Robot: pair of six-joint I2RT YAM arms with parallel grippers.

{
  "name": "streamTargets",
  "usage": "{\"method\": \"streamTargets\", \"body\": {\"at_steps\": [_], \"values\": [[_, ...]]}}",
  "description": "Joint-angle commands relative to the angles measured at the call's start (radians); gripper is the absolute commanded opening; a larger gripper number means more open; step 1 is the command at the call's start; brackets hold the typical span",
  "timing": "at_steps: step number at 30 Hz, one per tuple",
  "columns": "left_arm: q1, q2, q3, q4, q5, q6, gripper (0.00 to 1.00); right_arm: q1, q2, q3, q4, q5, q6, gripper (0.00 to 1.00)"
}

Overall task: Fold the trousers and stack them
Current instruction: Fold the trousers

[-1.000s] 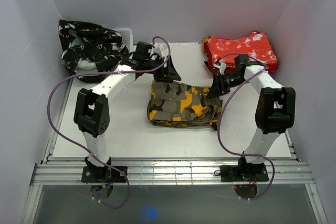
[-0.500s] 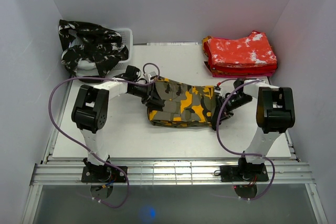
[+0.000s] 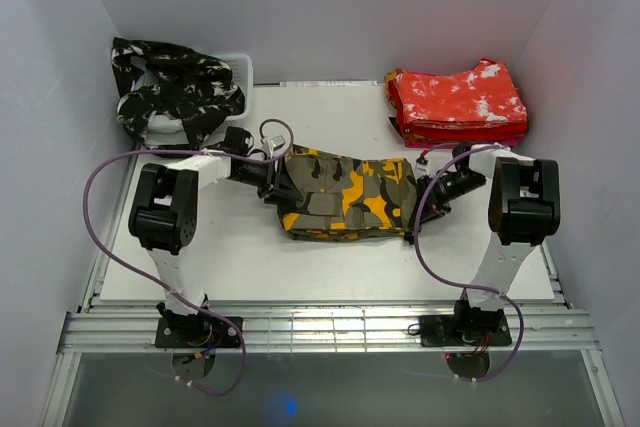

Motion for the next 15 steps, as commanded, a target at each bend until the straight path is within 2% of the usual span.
{"method": "streamTargets", "body": {"at_steps": [1,5,8,9,12,15], "values": [[0.004,-0.2,0.033,-0.073,0.103,0.175,0.59,-0.004,-0.099,0.091,-0.053,-0.049,-0.103,0.18],[-0.017,-0.311,-0.031,-0.026,0.156,0.092,0.61,-0.001,-0.185,0.183,-0.082,-0.176,-0.106,0.22],[-0.044,-0.345,-0.102,0.06,0.173,0.005,0.6,0.021,-0.225,0.174,-0.044,-0.23,-0.068,0.26],[-0.051,-0.357,-0.161,0.13,0.173,-0.065,0.59,0.03,-0.229,0.147,-0.022,-0.235,-0.054,0.29],[-0.078,-0.333,-0.267,0.262,0.161,-0.182,0.58,0.069,-0.201,0.07,0.056,-0.241,0.001,0.33],[-0.083,-0.265,-0.333,0.318,0.098,-0.261,0.57,0.074,-0.124,0.01,0.13,-0.214,0.038,0.34]]}}
